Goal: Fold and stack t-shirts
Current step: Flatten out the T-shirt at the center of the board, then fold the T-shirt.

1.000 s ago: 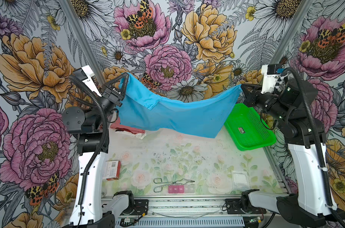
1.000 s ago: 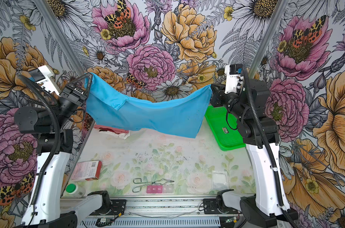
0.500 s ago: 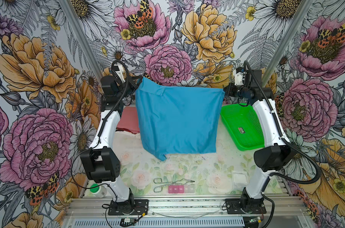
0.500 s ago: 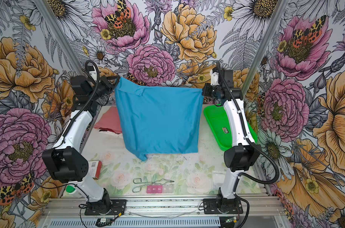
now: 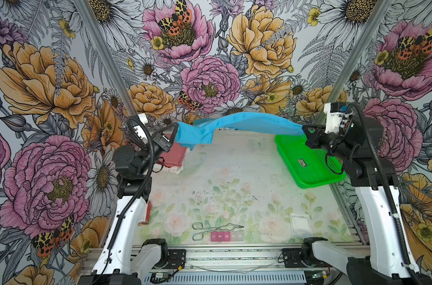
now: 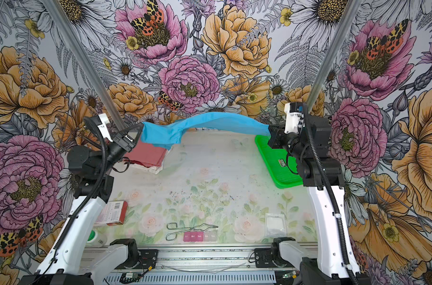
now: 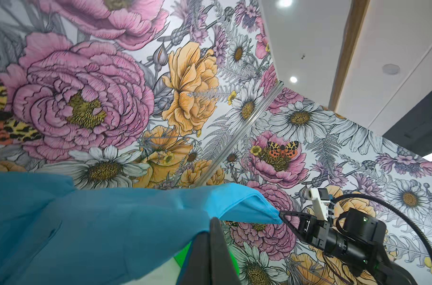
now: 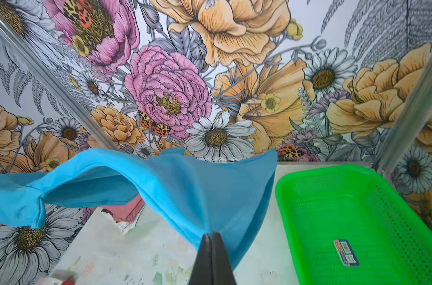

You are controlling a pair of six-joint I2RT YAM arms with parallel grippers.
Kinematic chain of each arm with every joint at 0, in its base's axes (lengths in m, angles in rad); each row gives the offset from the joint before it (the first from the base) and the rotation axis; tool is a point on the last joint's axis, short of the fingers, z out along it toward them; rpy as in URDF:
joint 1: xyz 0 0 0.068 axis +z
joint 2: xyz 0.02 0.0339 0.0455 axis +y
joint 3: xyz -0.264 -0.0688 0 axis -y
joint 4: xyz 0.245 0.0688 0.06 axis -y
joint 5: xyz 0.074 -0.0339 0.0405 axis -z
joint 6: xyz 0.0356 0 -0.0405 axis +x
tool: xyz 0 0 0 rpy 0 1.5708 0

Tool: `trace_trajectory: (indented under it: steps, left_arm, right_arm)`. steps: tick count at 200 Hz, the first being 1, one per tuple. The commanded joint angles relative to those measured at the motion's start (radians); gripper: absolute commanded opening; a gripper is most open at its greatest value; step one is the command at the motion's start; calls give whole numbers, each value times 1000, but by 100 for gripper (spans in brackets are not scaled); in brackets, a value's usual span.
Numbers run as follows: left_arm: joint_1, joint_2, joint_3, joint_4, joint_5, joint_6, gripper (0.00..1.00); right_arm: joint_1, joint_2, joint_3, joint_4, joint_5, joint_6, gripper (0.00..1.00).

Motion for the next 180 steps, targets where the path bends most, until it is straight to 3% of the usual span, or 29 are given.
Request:
trace_trajectory:
  steps: [1,21,40,58,91,128,180]
  left_arm:
    - [-54,-122,-240,9,-82,-9,0]
    - [-74,-258,-440,-20,-100,-50,0]
    - [-105,-390,-615,-35,-132,-114,0]
    - [-149,-510,-722,-94,-185,-153,0]
    - [-221,-661,-796,-257,-297,-178,0]
    - [-254,-692,-818,-362,-346,-191,0]
    - [-255,-588,-820,-238,-371,-188,0]
  right_arm:
    - [9,-92,-269,-12,37,42,0]
    - [33,-209,-526,2,45,116,0]
    - [89,-298,-673,4,113,180,0]
    - [208,-325,-683,4,237,235,0]
    - [230,-283,-719,28,273,301,0]
    - [234,-361,-811,33,334,367,0]
    - [235,-339,-854,52,403,398,0]
